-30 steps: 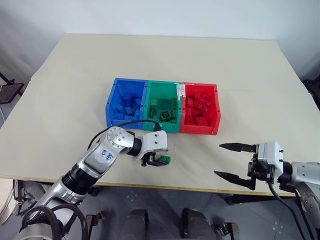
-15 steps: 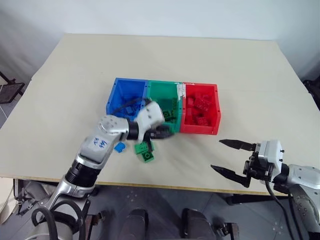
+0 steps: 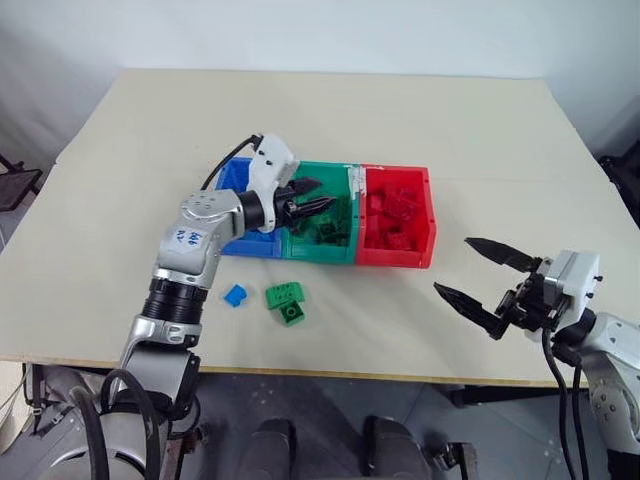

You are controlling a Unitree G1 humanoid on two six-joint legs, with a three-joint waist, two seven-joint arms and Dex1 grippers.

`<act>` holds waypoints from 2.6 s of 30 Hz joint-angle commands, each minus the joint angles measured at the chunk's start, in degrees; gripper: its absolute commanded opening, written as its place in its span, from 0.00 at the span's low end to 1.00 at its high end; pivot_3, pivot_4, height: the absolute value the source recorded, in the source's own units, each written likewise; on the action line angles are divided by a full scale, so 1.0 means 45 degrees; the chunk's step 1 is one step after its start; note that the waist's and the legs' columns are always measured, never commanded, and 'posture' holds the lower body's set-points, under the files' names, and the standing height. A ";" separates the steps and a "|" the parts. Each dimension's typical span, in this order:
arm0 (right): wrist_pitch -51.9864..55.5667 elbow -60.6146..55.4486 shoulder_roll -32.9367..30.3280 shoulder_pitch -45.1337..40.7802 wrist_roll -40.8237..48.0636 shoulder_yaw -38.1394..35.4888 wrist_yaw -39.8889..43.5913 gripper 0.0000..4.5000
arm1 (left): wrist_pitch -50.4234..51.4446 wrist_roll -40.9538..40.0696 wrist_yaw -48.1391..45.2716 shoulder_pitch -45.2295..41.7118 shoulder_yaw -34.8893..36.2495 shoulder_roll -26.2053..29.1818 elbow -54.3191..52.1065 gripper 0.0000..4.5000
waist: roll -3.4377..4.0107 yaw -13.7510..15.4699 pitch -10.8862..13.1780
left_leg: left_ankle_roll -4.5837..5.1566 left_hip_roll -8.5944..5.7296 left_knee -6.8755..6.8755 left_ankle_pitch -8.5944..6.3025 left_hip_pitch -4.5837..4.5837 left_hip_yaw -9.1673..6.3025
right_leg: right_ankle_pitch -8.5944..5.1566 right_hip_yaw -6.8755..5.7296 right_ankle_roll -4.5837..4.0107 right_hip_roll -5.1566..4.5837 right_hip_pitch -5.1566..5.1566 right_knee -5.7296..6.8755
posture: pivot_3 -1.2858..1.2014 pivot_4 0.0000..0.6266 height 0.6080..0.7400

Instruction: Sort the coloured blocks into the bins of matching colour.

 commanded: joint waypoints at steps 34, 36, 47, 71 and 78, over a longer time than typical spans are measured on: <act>-0.1760 0.3238 -0.1801 -0.1381 -0.1152 0.2006 0.5026 1.00 | 0.2259 -0.1875 0.1002 0.9339 0.0548 0.4050 -0.9872 0.99 | 0.0005 0.0117 -0.0002 | 0.0008 0.0008 0.0011 -0.0039 0.0005 0.0004 | -0.0002 0.0010 -0.0008 0.0000 0.0008 -0.0007 | 0.52 0.24 1.00; -0.1929 0.3168 -0.1916 -0.0884 -0.1199 0.1785 0.4974 1.00 | 0.2620 -0.1262 0.1337 0.8917 -0.0414 0.4012 -0.9784 0.99 | 0.0003 0.0080 -0.0002 | 0.0008 0.0006 0.0014 -0.0039 0.0004 0.0003 | -0.0002 0.0013 -0.0008 0.0000 0.0008 -0.0001 | 0.52 0.24 1.00; -0.1817 0.1957 -0.1864 0.0357 -0.0922 0.1422 0.4556 1.00 | 0.4358 -0.0505 0.2157 0.8031 -0.2370 0.3553 -0.9472 0.99 | 0.0006 0.0143 -0.0004 | 0.0004 0.0010 0.0020 -0.0037 0.0012 0.0007 | -0.0002 0.0022 -0.0008 0.0005 0.0018 -0.0009 | 0.52 0.24 1.00; -0.1766 0.1916 -0.1542 0.0105 -0.0905 0.1581 0.3659 1.00 | 0.0447 -0.1562 -0.0190 0.8017 -0.0435 0.3530 -0.8843 0.31 | 0.0033 0.0113 -0.0022 | 0.0000 0.0011 0.0020 -0.0035 0.0016 0.0005 | -0.0004 0.0024 -0.0011 0.0005 0.0021 -0.0037 | 0.52 0.24 1.00; -0.0929 0.0832 -0.0630 0.0853 0.0180 0.0086 0.1396 1.00 | -0.1007 -0.1717 -0.0916 0.5588 0.0030 0.2987 -0.6592 0.31 | 0.0033 0.0153 -0.0022 | 0.0001 0.0007 0.0026 -0.0035 0.0008 0.0002 | -0.0002 0.0017 -0.0007 0.0003 0.0024 -0.0019 | 0.52 0.24 1.00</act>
